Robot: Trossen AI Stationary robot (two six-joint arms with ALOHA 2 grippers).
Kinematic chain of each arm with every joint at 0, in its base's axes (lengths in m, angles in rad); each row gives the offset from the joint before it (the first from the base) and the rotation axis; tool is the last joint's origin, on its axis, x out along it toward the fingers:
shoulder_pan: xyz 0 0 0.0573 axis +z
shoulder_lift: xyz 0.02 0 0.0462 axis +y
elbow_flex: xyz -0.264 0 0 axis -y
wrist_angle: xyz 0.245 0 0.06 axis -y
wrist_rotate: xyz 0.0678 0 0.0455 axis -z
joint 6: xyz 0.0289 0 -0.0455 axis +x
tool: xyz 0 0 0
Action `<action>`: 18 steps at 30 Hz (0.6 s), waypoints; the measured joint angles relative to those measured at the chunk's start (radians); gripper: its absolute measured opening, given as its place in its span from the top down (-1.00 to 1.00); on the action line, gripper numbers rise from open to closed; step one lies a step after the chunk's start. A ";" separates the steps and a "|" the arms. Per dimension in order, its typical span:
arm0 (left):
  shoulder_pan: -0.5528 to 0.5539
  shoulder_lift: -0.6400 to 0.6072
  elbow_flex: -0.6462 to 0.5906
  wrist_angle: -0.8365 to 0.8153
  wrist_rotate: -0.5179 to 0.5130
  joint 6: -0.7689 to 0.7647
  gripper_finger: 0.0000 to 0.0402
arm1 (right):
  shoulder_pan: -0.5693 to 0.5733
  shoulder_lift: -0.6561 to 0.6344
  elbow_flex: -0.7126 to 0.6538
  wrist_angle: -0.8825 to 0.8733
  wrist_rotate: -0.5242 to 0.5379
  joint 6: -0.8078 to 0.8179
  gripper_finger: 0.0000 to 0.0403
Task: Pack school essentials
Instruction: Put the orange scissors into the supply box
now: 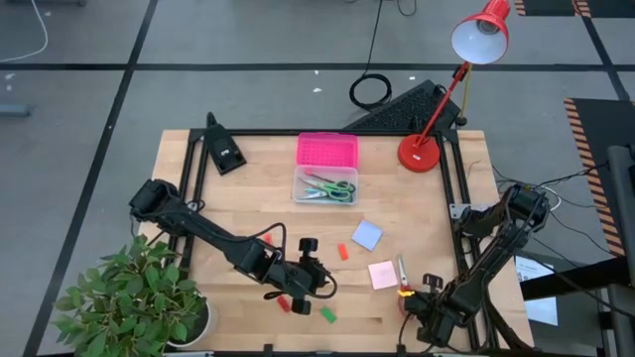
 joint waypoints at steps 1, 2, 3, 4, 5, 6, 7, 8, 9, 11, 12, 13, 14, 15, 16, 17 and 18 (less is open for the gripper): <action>0.000 0.000 0.000 0.000 0.000 0.000 0.49 | 0.000 -0.012 -0.002 -0.005 -0.001 0.004 0.88; 0.000 0.000 0.000 0.000 0.000 0.000 0.49 | 0.000 -0.020 -0.003 -0.013 -0.002 0.009 0.88; 0.000 0.000 0.000 0.000 0.000 0.000 0.49 | 0.000 -0.028 -0.004 -0.020 -0.004 0.013 0.89; 0.000 0.000 0.000 0.000 0.000 0.000 0.49 | 0.000 -0.039 -0.005 -0.030 -0.010 0.017 0.90; 0.000 0.000 0.000 0.000 0.000 0.000 0.49 | 0.000 -0.048 -0.006 -0.036 -0.011 0.020 0.91; 0.000 0.000 0.000 0.000 0.000 0.000 0.49 | 0.000 -0.060 -0.006 -0.041 -0.008 0.020 0.91; 0.000 0.000 0.000 0.000 0.000 0.000 0.49 | 0.000 -0.069 -0.005 -0.042 -0.006 0.020 0.91; 0.000 0.000 0.000 0.000 0.000 0.000 0.49 | 0.000 -0.076 -0.005 -0.045 -0.005 0.020 0.91; 0.000 0.000 0.000 0.000 0.000 0.000 0.49 | 0.000 -0.083 -0.005 -0.047 -0.004 0.020 0.91; 0.001 0.000 0.000 0.000 -0.001 0.000 0.49 | 0.000 -0.097 -0.005 -0.056 0.002 0.015 0.91; 0.001 0.000 0.000 0.000 -0.001 0.002 0.49 | 0.000 -0.104 -0.005 -0.058 0.004 0.009 0.91; 0.001 0.000 0.000 0.000 -0.001 0.004 0.49 | 0.000 -0.109 -0.005 -0.059 0.005 0.003 0.91; 0.001 0.000 0.000 0.001 -0.002 0.006 0.49 | 0.000 -0.114 -0.005 -0.059 0.006 -0.003 0.91; 0.001 0.000 0.000 0.001 -0.005 0.009 0.49 | 0.000 -0.120 -0.005 -0.058 0.008 -0.006 0.92; 0.002 0.004 0.000 0.003 -0.005 0.011 0.49 | 0.000 -0.124 -0.004 -0.056 0.008 -0.009 0.92; 0.004 0.011 0.000 0.011 -0.006 0.017 0.49 | 0.000 -0.127 -0.003 -0.055 0.009 -0.015 0.92; 0.005 0.016 0.000 0.016 -0.006 0.026 0.49 | 0.000 -0.128 -0.003 -0.054 0.009 -0.022 0.92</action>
